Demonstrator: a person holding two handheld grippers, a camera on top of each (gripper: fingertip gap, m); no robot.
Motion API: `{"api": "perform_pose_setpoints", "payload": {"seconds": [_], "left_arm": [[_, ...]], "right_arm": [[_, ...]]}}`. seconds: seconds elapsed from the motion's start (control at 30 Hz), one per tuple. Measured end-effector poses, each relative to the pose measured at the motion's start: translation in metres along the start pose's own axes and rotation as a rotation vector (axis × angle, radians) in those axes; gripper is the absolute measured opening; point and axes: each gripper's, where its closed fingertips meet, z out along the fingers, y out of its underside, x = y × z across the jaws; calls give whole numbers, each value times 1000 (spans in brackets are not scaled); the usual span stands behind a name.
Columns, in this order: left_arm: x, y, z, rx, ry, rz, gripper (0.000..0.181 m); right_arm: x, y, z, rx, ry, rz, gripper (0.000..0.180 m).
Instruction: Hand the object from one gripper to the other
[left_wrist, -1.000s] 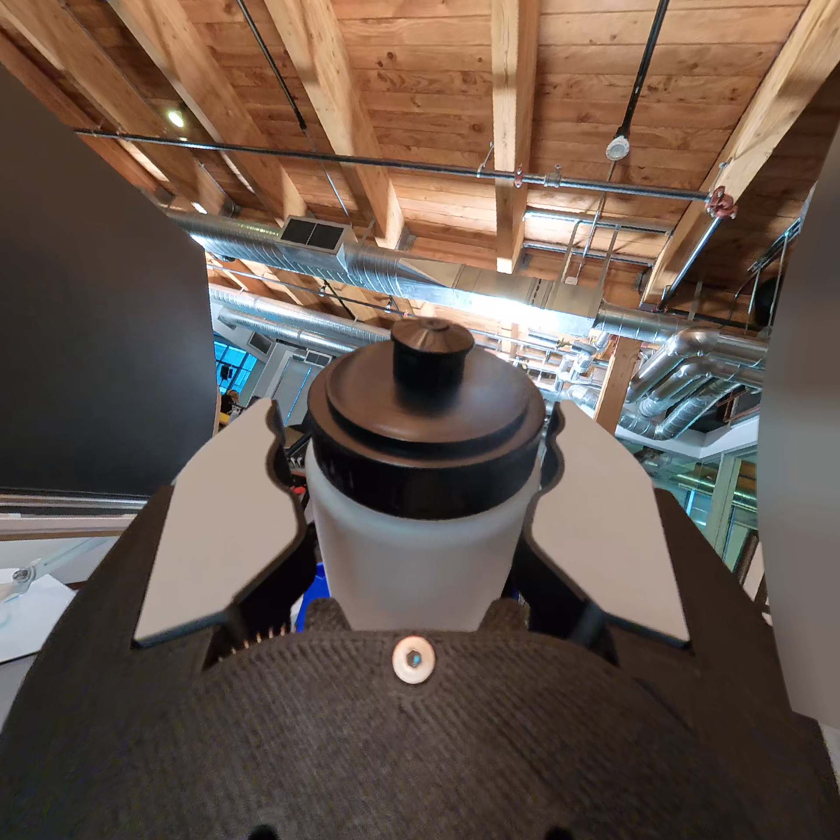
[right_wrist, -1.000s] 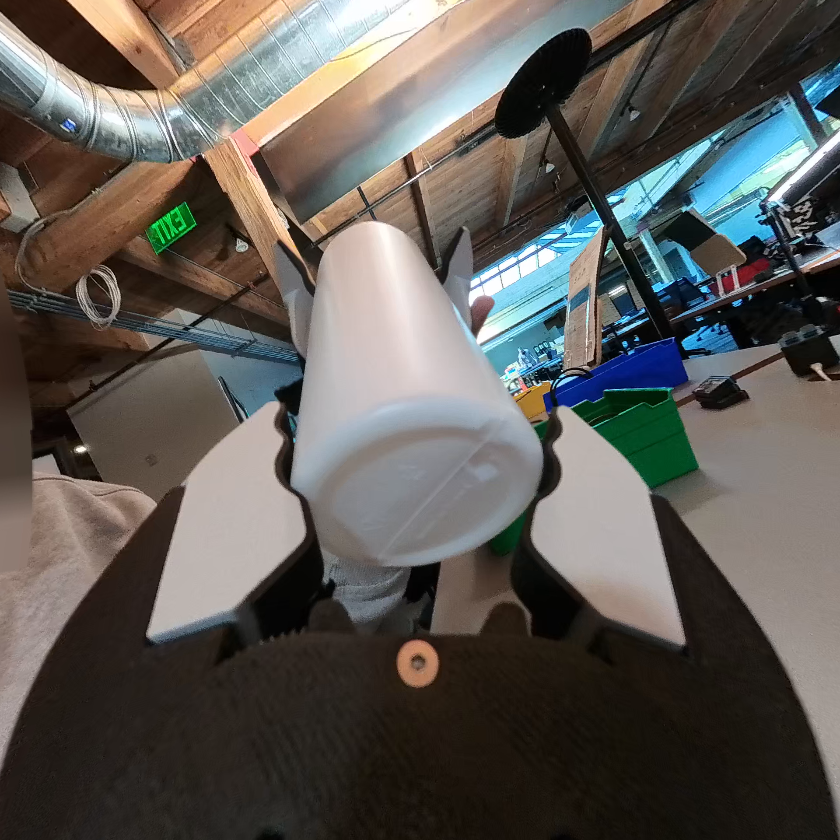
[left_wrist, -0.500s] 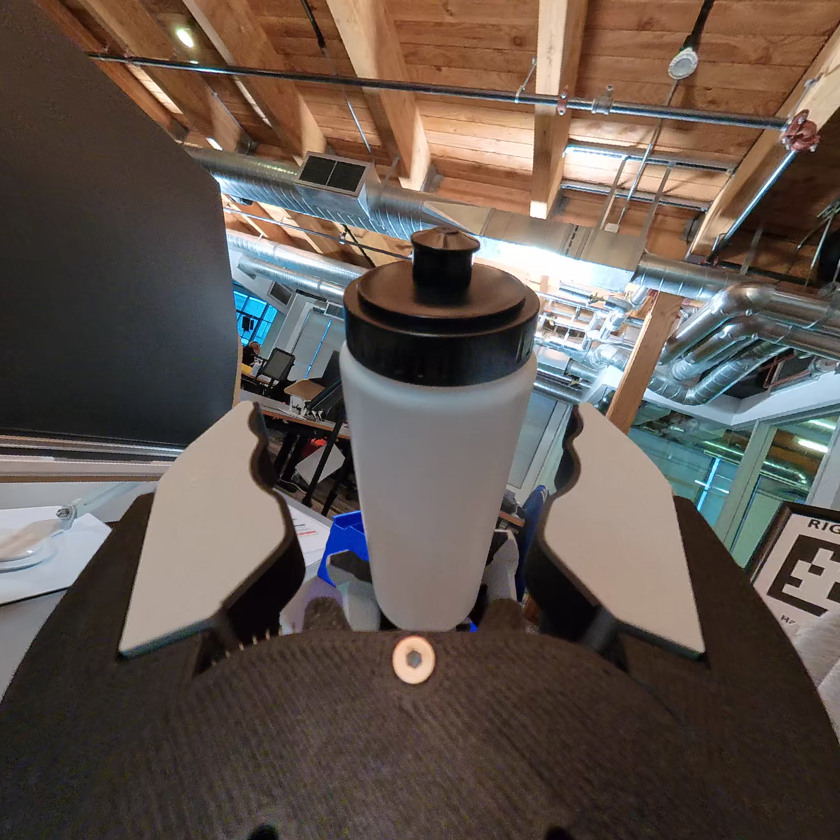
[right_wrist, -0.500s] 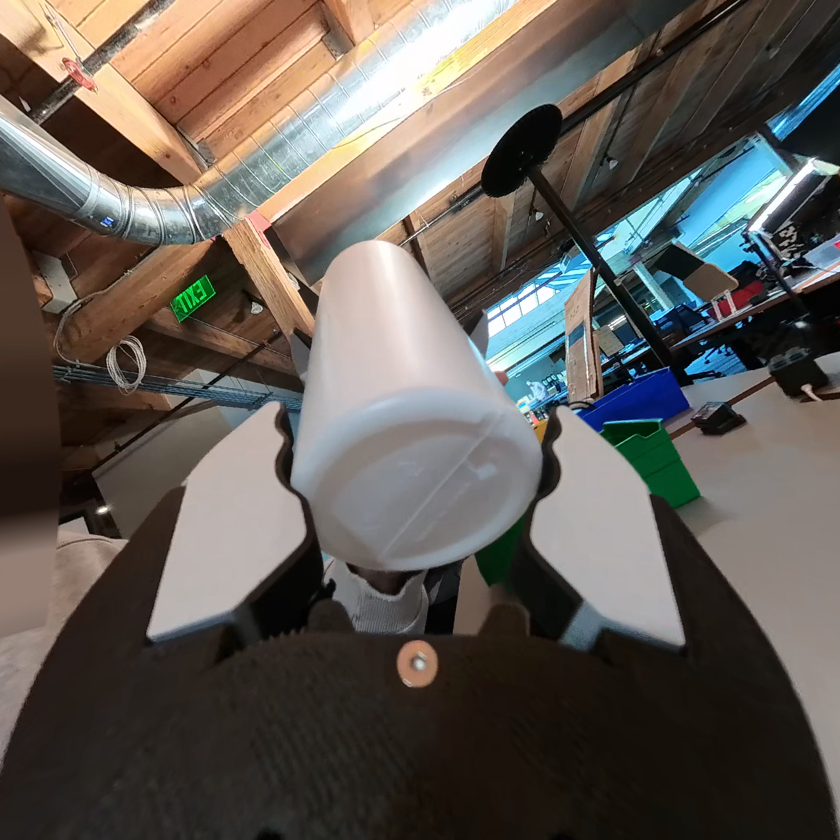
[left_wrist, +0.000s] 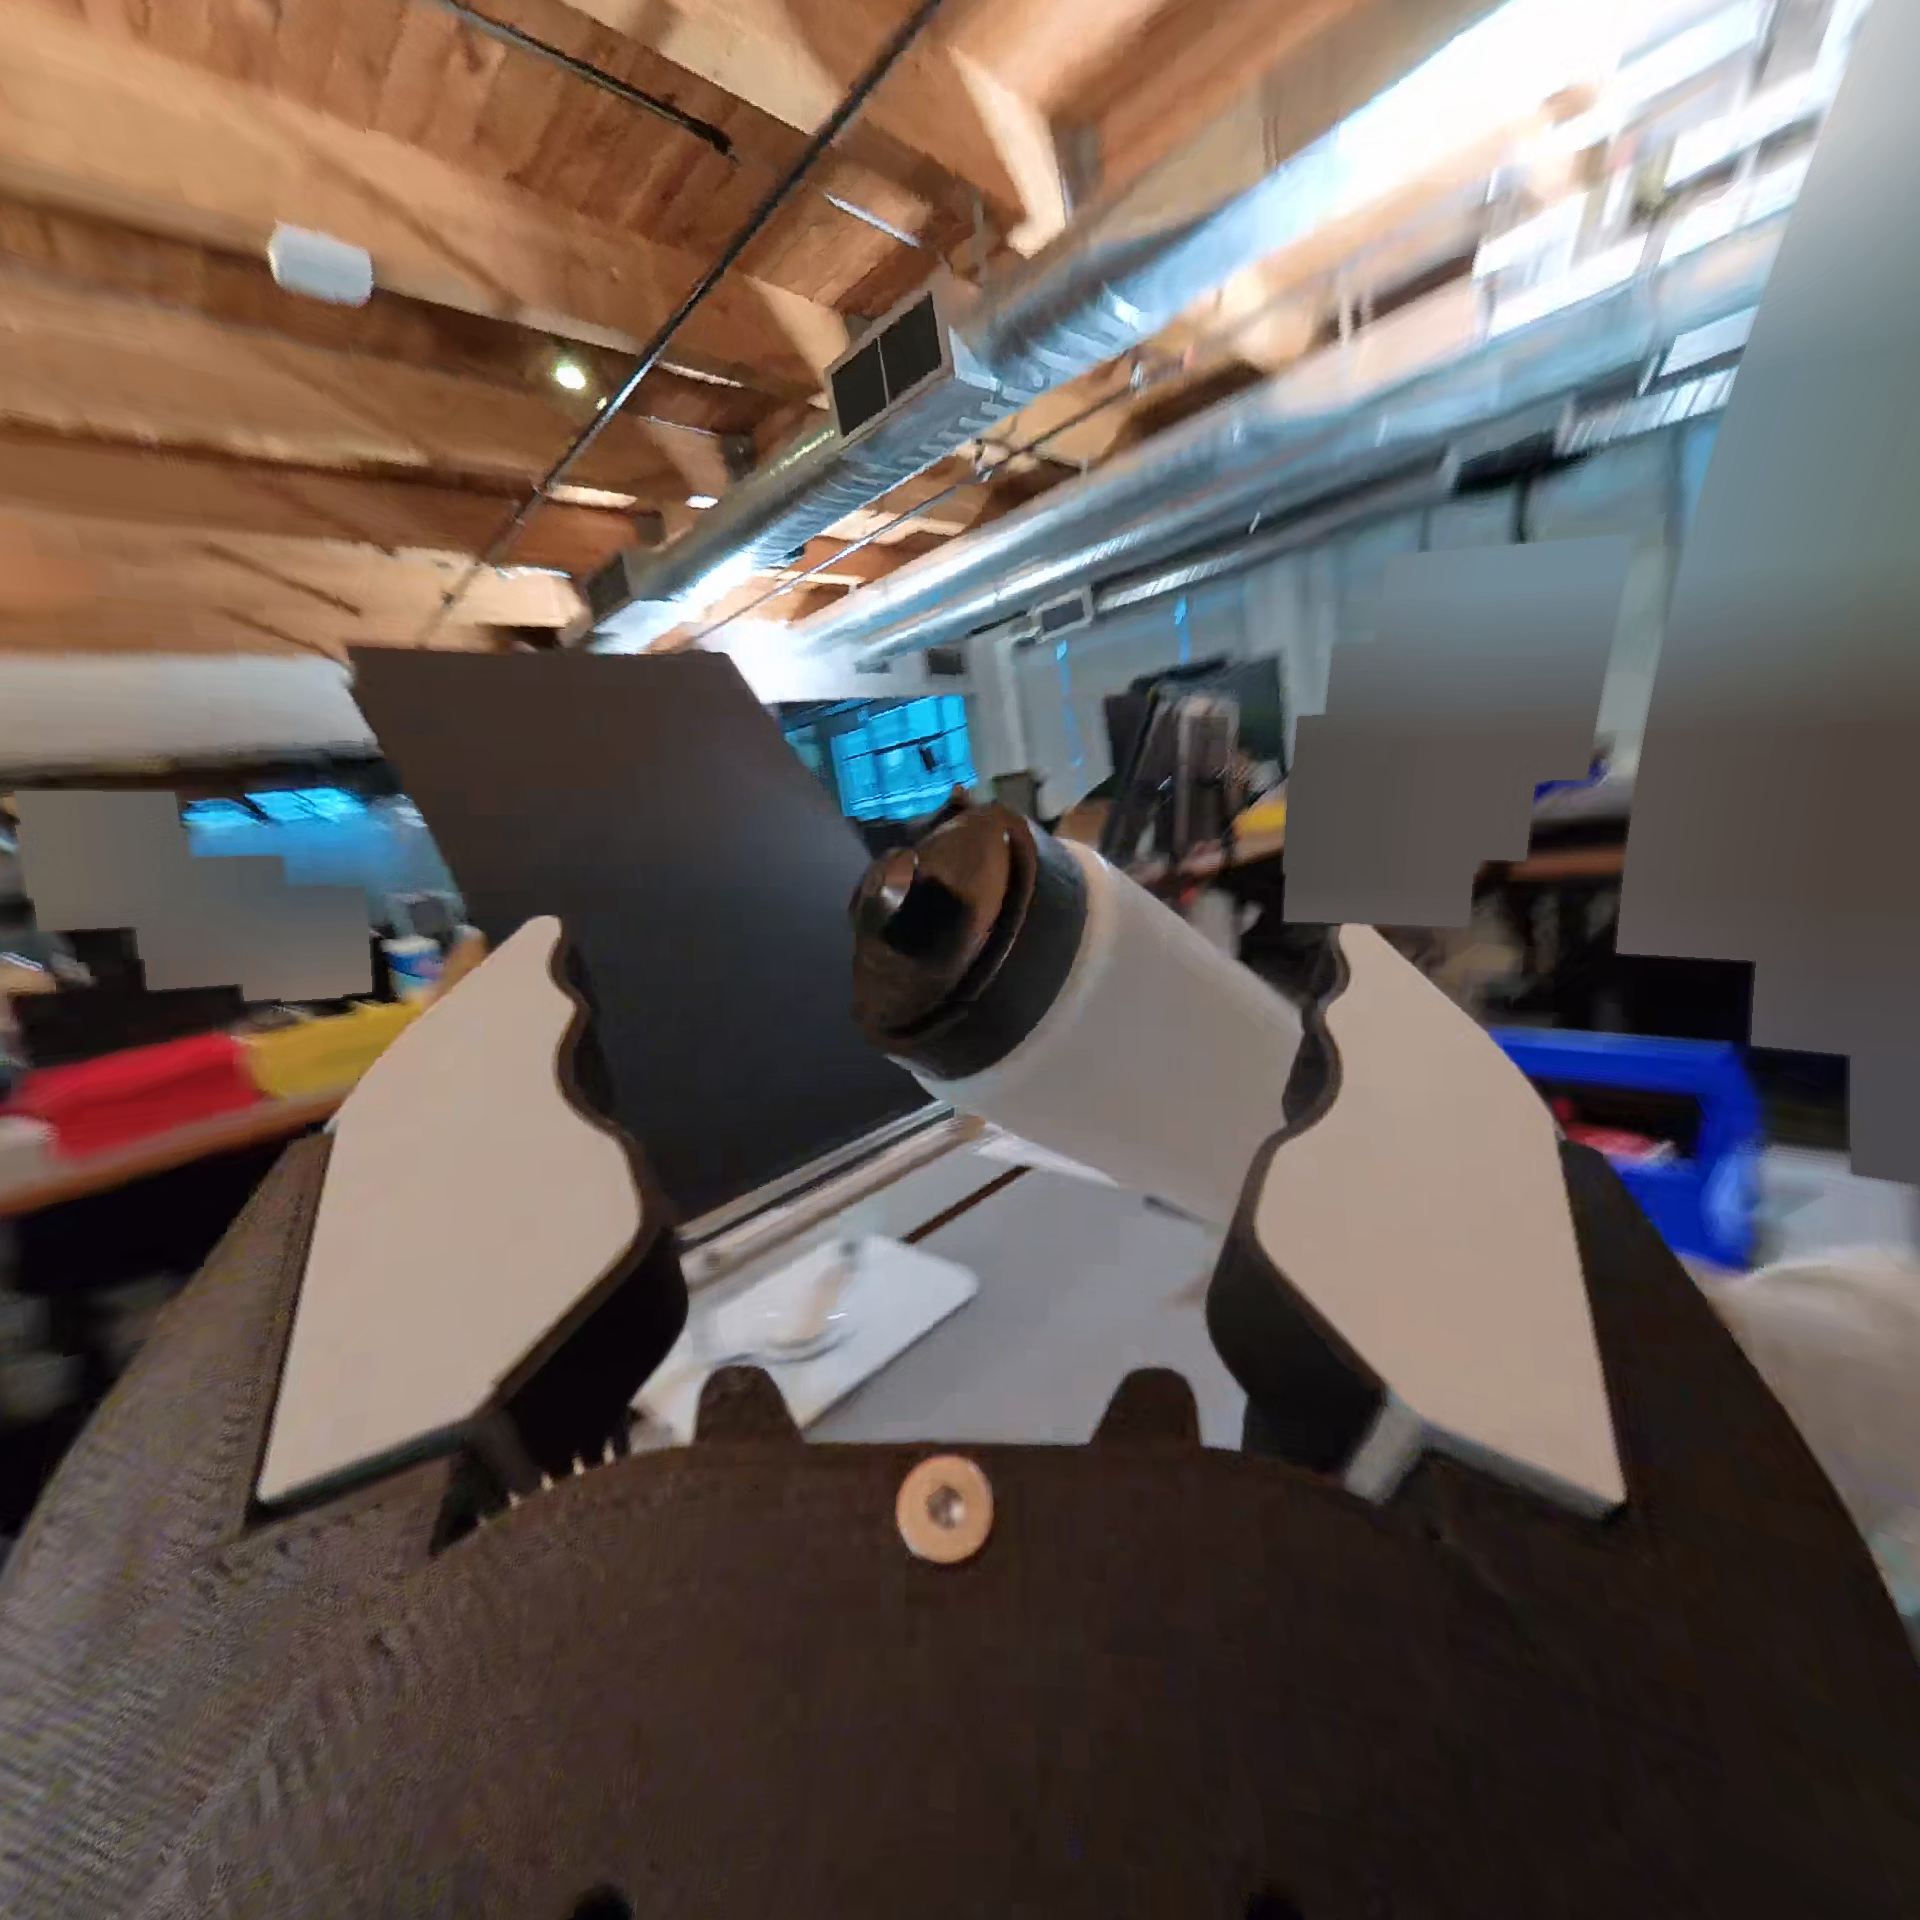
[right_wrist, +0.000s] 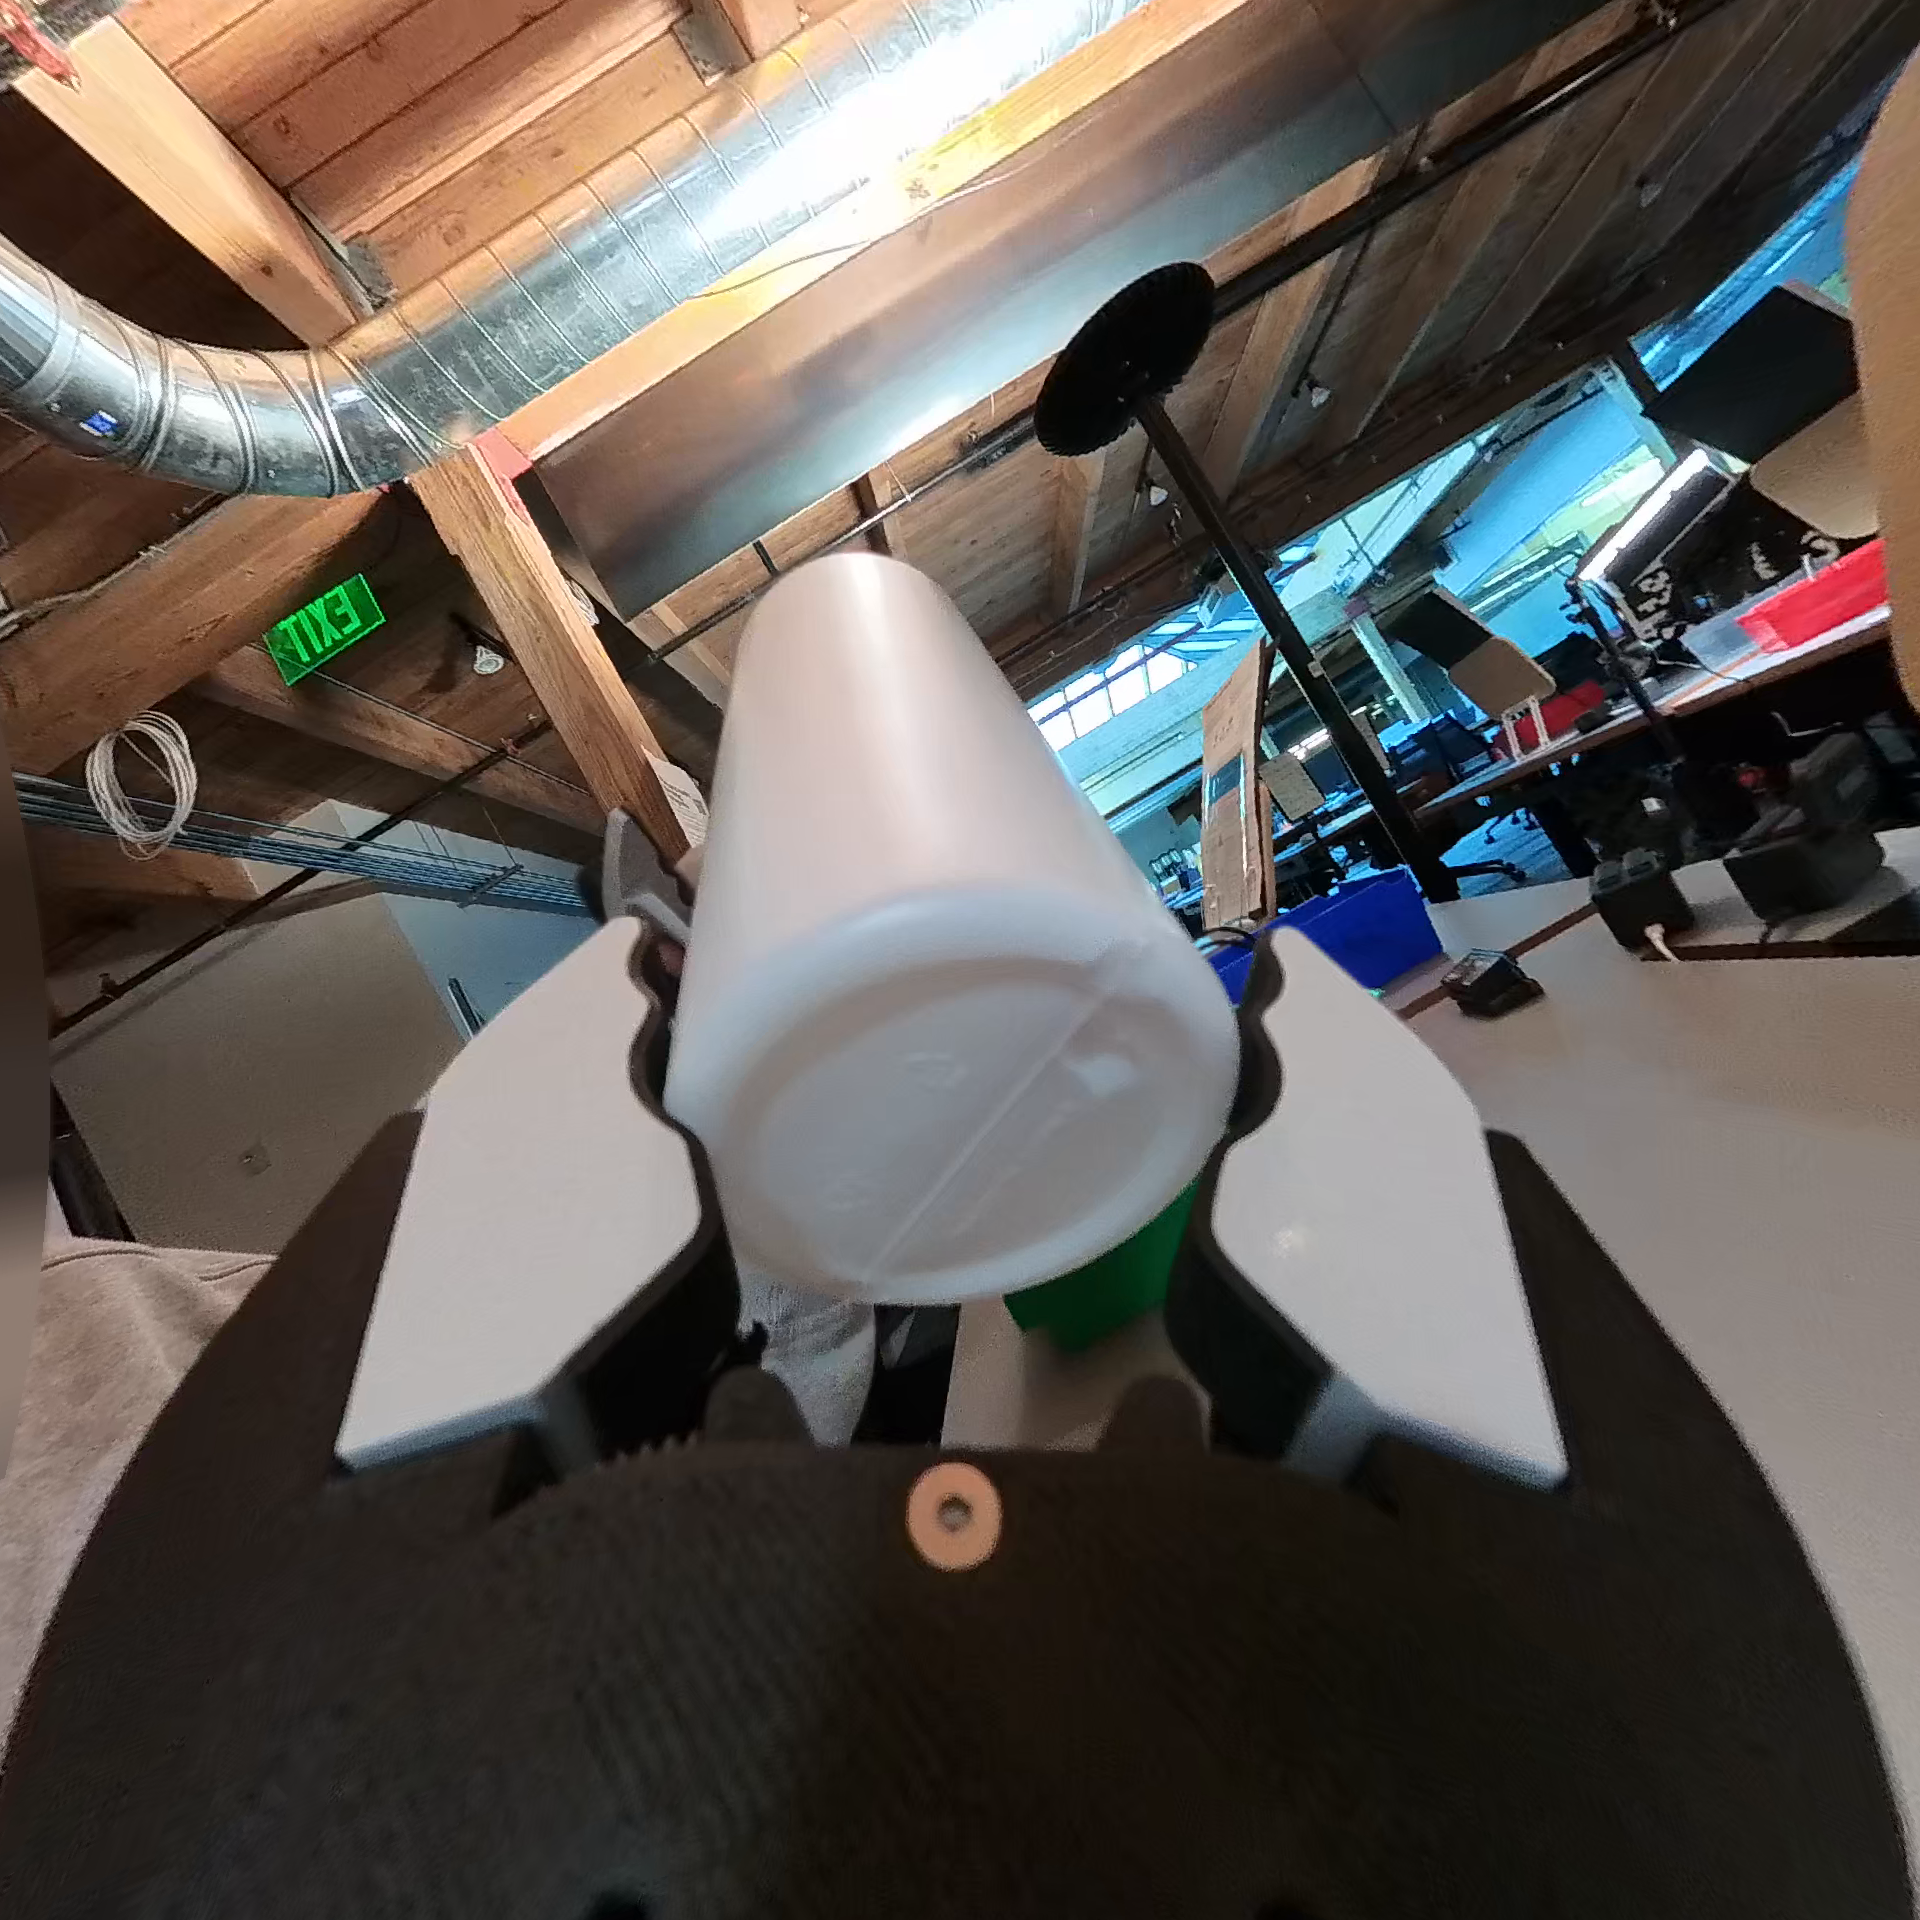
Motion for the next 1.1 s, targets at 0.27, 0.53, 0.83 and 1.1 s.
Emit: {"api": "perform_pose_setpoints", "payload": {"seconds": [0.27, 0.53, 0.83, 1.1], "left_arm": [[14, 43, -6, -415, -16, 877, 128], [21, 121, 3, -724, -7, 1423, 130], [23, 166, 8, -829, -18, 1656, 101], [30, 165, 11, -782, -40, 1569, 96]], "right_arm": [[19, 17, -2, -119, 80, 49, 106], [28, 36, -2, -245, 155, 51, 106], [31, 58, 0, -418, 256, -51, 106], [24, 46, 5, -372, 280, -78, 106]]}}
